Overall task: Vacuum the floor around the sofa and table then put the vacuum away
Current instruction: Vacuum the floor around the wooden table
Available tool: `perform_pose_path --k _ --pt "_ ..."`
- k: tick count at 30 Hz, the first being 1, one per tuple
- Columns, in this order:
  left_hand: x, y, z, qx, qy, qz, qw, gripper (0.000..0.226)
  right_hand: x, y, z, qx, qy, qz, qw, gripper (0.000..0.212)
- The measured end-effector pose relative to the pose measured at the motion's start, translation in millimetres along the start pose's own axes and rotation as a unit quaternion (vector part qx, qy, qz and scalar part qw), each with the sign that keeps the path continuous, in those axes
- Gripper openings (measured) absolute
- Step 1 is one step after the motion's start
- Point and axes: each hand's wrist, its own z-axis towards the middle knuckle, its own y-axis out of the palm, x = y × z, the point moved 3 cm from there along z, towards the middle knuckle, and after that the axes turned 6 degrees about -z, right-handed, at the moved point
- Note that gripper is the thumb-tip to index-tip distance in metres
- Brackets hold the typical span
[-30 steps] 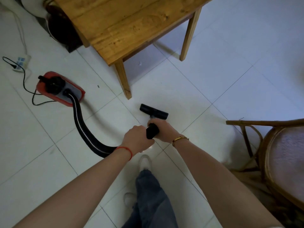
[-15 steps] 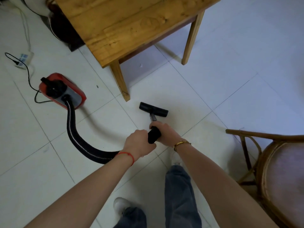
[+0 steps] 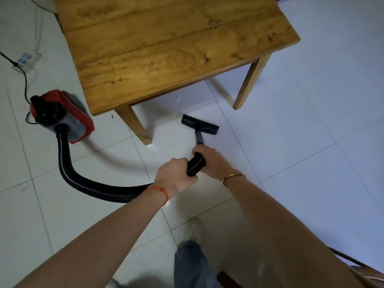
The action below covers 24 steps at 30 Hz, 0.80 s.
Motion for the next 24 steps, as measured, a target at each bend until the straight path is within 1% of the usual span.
perform_pose_path --k 6,11,17,24 --pt "53 0 53 0.016 -0.003 -0.032 0.999 0.017 52 -44 36 0.009 0.004 -0.030 1.000 0.024" --pt "78 -1 71 0.027 -0.002 -0.049 0.998 0.017 79 -62 46 0.012 -0.008 -0.026 1.000 0.028" --pt "65 7 48 0.017 -0.010 -0.058 0.998 0.018 65 -52 27 -0.002 -0.026 -0.031 0.999 0.023" --pt "26 9 -6 0.010 -0.008 -0.055 0.998 0.019 19 -22 -5 -0.018 -0.065 -0.024 0.997 0.021"
